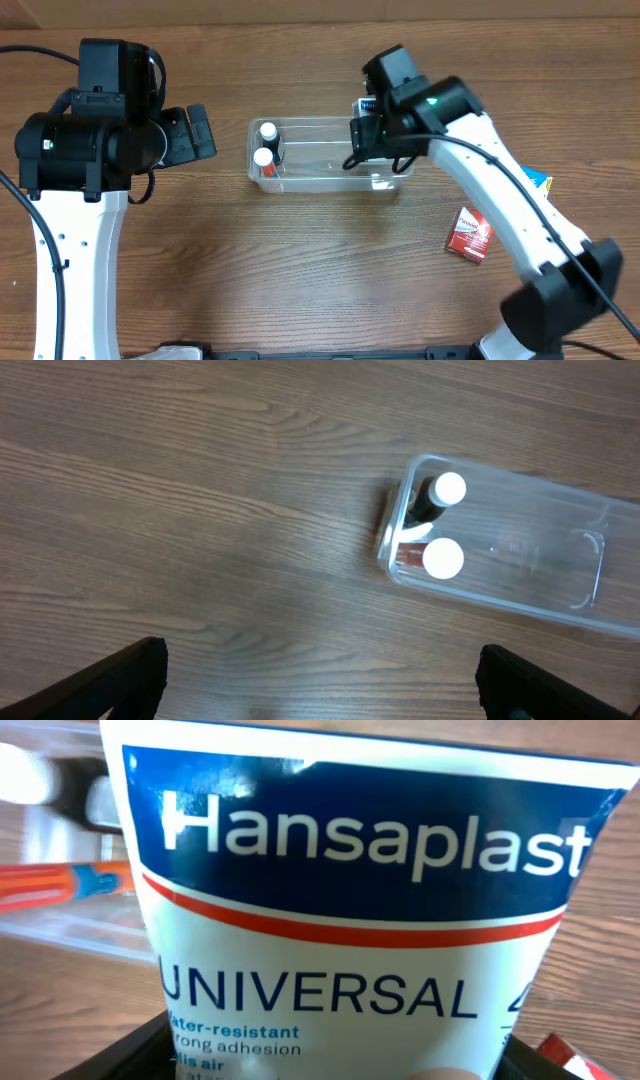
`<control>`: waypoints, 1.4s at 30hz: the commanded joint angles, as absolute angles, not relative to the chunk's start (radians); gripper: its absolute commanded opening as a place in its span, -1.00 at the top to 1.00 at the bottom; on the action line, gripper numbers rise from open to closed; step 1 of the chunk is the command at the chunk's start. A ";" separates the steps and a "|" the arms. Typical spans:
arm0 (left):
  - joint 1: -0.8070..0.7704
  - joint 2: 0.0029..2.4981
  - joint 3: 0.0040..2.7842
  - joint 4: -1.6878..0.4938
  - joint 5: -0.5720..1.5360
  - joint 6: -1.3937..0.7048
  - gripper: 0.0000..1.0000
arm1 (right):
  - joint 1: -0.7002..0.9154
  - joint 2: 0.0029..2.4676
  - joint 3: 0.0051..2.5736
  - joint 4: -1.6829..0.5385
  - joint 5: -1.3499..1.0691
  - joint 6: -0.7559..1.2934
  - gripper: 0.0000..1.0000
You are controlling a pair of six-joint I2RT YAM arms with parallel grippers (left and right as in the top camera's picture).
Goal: Pack container
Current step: 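Lower the Hansaplast box into the container's right end and release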
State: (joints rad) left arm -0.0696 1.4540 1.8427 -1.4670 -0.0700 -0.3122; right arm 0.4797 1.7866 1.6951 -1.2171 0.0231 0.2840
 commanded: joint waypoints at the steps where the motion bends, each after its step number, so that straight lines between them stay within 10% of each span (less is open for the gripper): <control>1: -0.066 1.453 1.848 -1.466 -0.059 -0.310 -1.00 | 0.476 1.850 1.668 -1.192 0.025 0.296 -0.53; 42: -0.066 1.453 1.848 -1.466 -0.062 -0.310 -1.00 | 0.445 1.892 1.689 -1.140 0.077 0.280 -0.70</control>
State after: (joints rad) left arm -0.0696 1.4540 1.8427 -1.4673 -0.0704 -0.3122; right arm 0.4473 1.9873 1.6333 -1.1366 0.0757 0.2871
